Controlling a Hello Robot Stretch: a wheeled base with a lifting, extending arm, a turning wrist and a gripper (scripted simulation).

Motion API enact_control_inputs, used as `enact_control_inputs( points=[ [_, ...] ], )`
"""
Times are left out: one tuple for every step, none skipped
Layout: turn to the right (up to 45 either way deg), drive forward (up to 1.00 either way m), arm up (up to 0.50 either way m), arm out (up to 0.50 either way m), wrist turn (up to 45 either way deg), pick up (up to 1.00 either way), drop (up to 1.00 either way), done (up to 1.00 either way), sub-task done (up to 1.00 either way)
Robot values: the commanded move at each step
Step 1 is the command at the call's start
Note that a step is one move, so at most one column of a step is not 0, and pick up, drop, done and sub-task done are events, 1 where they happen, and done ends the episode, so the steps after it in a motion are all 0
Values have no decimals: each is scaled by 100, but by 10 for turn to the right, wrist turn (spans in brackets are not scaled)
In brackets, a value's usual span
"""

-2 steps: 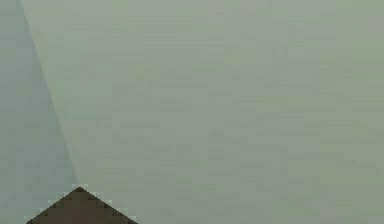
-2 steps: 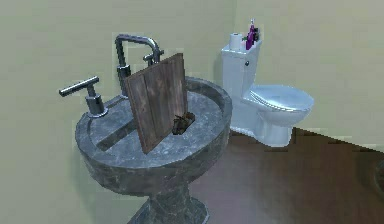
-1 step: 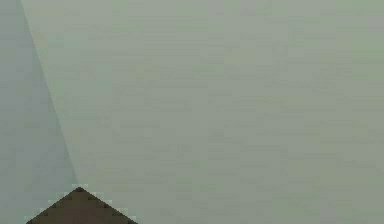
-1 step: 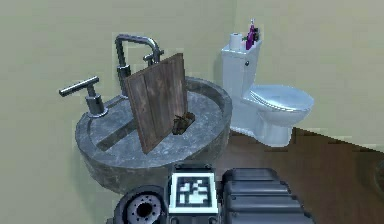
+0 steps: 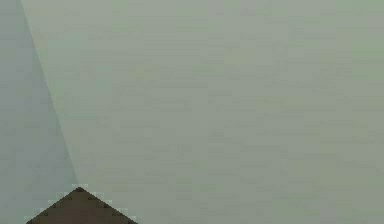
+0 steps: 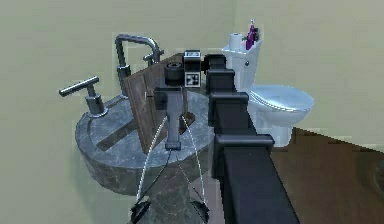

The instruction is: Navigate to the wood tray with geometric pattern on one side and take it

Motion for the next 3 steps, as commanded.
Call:
enact_control_inputs(
  points=[
    [0, 0, 0, 0, 450, 0, 0, 0, 0],
    [0, 0, 0, 0, 450, 0, 0, 0, 0],
    [0, 0, 0, 0, 450, 0, 0, 0, 0]
  ],
)
